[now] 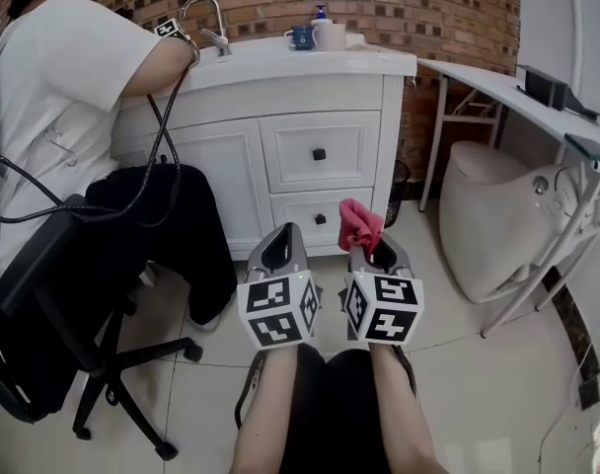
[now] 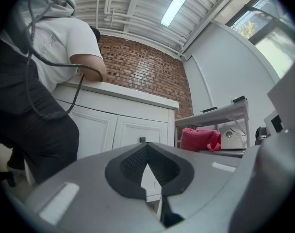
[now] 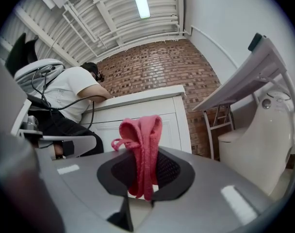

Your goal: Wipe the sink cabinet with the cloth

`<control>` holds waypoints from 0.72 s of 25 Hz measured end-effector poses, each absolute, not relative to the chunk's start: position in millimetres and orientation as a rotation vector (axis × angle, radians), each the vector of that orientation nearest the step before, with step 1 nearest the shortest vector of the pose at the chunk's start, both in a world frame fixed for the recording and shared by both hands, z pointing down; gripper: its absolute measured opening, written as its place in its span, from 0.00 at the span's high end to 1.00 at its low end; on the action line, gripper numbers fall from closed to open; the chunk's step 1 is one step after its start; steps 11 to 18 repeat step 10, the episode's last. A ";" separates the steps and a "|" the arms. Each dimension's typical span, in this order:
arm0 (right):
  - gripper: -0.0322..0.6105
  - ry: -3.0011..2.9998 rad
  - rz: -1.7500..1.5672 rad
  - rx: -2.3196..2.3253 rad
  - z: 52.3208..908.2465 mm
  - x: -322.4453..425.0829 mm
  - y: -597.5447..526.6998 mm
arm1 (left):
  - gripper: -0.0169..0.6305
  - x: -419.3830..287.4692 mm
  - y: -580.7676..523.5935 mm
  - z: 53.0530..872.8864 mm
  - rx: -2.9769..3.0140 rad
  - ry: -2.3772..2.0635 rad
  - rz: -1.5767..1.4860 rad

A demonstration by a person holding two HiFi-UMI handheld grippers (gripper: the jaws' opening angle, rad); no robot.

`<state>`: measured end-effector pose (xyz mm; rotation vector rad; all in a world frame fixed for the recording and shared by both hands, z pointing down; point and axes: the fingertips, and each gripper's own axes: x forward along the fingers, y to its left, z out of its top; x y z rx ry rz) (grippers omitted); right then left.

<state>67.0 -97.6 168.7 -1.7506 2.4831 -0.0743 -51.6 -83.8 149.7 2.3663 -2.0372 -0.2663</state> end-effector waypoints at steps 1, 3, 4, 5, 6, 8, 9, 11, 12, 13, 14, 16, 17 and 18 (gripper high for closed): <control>0.86 2.484 -0.075 -1.753 169.3 67.8 -98.3 | 0.95 -50.7 -84.7 149.7 2.368 -2.034 -0.269; 0.86 2.486 -0.082 -1.752 170.4 69.8 -99.1 | 0.95 -48.6 -85.1 149.1 2.373 -2.033 -0.270; 0.86 2.486 -0.086 -1.751 170.8 70.8 -99.1 | 0.95 -47.6 -84.8 148.6 2.375 -2.032 -0.270; 0.86 2.486 -0.088 -1.751 171.0 71.7 -99.2 | 0.95 -46.7 -84.5 147.9 2.377 -2.032 -0.271; 0.86 2.486 -0.087 -1.751 171.0 72.0 -99.4 | 0.95 -46.4 -84.4 147.0 2.380 -2.031 -0.273; 0.86 2.486 -0.081 -1.753 170.6 71.2 -100.8 | 0.95 -47.1 -85.3 145.4 2.385 -2.030 -0.279; 0.86 2.487 -0.077 -1.753 170.2 70.4 -101.7 | 0.95 -48.0 -86.2 144.8 2.386 -2.030 -0.282; 0.86 2.487 -0.073 -1.754 169.8 69.5 -102.7 | 0.95 -48.9 -87.1 144.2 2.388 -2.030 -0.285; 0.86 2.487 -0.073 -1.754 169.8 69.5 -102.7 | 0.95 -48.9 -87.1 144.2 2.388 -2.030 -0.285; 0.86 2.487 -0.073 -1.754 169.8 69.5 -102.7 | 0.95 -48.9 -87.1 144.2 2.388 -2.030 -0.285; 0.86 2.487 -0.073 -1.754 169.8 69.5 -102.7 | 0.95 -48.9 -87.1 144.2 2.388 -2.030 -0.285; 0.86 2.487 -0.073 -1.754 169.8 69.5 -102.7 | 0.95 -48.9 -87.1 144.2 2.388 -2.030 -0.285; 0.86 2.487 -0.073 -1.754 169.8 69.5 -102.7 | 0.95 -48.9 -87.1 144.2 2.388 -2.030 -0.285; 0.86 2.487 -0.073 -1.754 169.8 69.5 -102.7 | 0.95 -48.9 -87.1 144.2 2.388 -2.030 -0.285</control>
